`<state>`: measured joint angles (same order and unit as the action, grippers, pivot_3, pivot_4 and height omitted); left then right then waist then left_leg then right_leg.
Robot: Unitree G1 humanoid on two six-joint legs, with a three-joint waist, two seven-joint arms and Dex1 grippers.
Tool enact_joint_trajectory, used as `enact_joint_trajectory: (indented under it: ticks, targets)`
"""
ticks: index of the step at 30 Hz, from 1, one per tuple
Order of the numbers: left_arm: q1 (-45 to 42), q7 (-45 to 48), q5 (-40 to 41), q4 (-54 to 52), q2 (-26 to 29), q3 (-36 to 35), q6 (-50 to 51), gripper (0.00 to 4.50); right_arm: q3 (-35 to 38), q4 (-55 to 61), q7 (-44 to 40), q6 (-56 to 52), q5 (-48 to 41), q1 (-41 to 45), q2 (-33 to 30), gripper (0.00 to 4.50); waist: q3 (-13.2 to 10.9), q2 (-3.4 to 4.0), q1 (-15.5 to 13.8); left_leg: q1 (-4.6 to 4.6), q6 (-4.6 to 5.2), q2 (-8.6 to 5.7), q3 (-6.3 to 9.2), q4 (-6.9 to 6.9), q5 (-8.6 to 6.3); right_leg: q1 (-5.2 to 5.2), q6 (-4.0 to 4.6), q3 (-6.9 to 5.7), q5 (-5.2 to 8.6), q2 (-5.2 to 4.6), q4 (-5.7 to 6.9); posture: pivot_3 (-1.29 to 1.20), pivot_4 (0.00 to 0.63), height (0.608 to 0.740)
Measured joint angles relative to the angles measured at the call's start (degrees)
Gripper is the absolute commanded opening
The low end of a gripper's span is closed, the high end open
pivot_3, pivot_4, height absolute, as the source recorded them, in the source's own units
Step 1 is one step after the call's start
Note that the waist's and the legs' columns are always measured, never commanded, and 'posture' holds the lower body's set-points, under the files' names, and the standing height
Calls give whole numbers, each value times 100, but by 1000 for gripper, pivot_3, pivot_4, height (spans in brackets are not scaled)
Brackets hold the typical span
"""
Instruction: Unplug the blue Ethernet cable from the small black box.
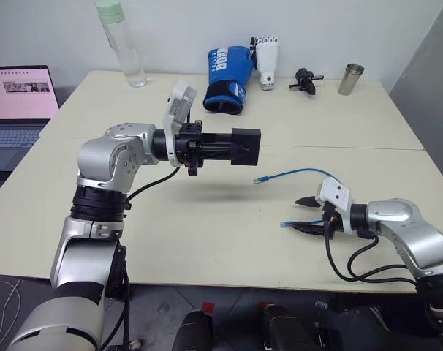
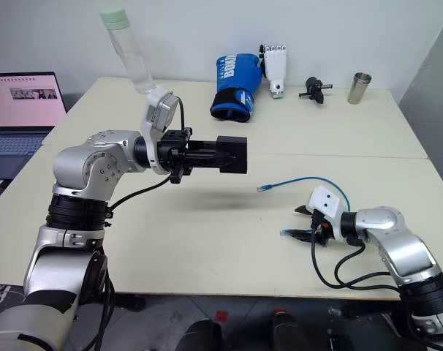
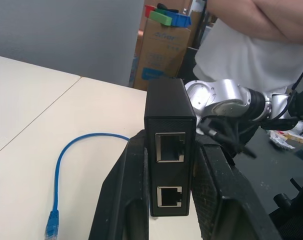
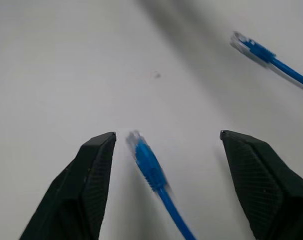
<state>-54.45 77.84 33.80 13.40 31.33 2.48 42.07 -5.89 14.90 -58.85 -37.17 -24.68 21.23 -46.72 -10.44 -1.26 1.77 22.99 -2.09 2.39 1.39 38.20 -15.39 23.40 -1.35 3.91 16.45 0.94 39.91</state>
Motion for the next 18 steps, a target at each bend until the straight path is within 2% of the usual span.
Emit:
enact_joint_trajectory:
  ticks: [1,4,6,9,11,14,18]
  targets:
    - [0,-1,0,2,0,0,0,772,98,102,-16,-186,-168,97,-30,4464,0,0,2,0,0,0,0,1,0,0,0,0,0,0,0,0,150,740]
    - [5,-24,-1,15,47,-5,-3,772,698,416,29,-1342,-1198,821,-118,4464,0,0,7,-4,0,4,3,0,0,-4,1,-4,0,2,0,0,150,740]
    - [8,-32,-4,31,104,-14,-4,772,982,425,78,-1745,-1563,1135,-132,4464,0,0,2,-4,1,4,6,-2,-1,-5,2,-8,0,2,-2,0,150,740]
    - [78,-129,-79,117,316,-96,-70,772,1410,110,477,-2685,-2281,1916,-15,4464,-2,4,10,-3,1,1,1,-4,-1,-1,3,0,1,-1,0,0,150,740]
    - [208,-446,-304,418,410,-282,-468,772,1762,-124,827,-3089,-2606,2554,10,4464,-3,5,9,-6,2,6,0,-6,-1,-1,4,-1,1,-1,-2,0,150,740]
    - [348,-1026,-723,1031,456,-508,-1062,772,2010,-78,1129,-3276,-2843,2808,83,4464,-2,3,-2,-3,3,9,5,-9,-1,-1,5,-10,1,0,-5,0,150,740]
    - [423,-1929,-1253,1814,285,-622,-1879,772,1966,159,1568,-3450,-3058,2724,492,4464,-2,3,-14,9,3,3,3,-5,-1,5,4,-7,1,-6,-4,0,150,740]
